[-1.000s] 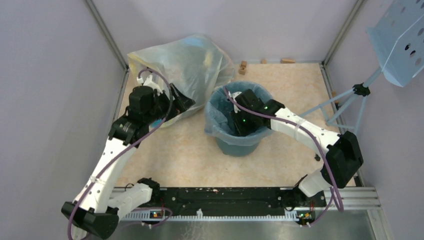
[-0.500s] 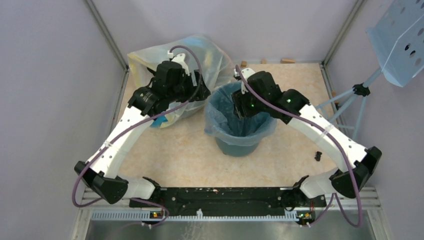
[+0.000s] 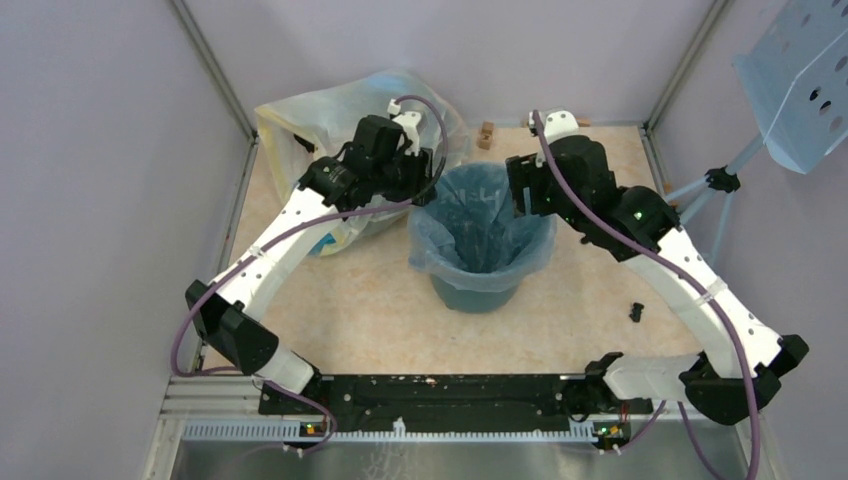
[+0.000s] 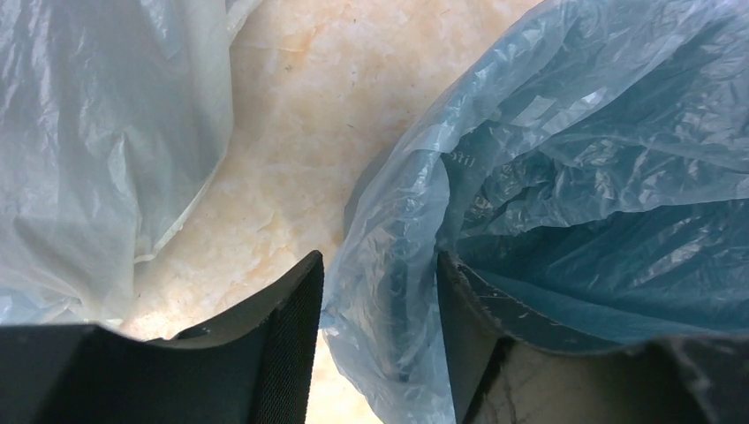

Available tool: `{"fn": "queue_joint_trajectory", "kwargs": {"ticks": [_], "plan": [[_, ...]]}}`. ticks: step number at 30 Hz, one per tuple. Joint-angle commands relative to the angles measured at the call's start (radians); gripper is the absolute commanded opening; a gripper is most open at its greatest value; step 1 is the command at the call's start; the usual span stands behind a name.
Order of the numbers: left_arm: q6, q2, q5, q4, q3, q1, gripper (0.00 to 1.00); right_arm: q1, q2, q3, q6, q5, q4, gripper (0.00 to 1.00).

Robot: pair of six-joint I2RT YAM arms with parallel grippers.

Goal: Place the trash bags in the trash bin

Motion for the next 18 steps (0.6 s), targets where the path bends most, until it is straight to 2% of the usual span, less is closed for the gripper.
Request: {"fn": "queue_joint_trajectory", "kwargs": {"ticks": [1,10,17,18], "plan": [[0.052,0.017,0.016,0.037,0.033,-0.005,0.54,-0.031,-0.047,0.024,0.037,0.096,0.027,0.75],[0.115,0.063,0.009,0.077,0.048,-0.012,0.34,-0.047,-0.076,0.004,0.065,0.098,0.015,0.75],[0.132,0.099,-0.008,0.166,0.071,-0.01,0.0,-0.068,-0.088,-0.004,0.089,0.09,-0.003,0.74],[0.135,0.109,-0.016,0.175,0.081,-0.009,0.0,-0.067,-0.092,-0.008,0.094,0.09,-0.003,0.74]]}}
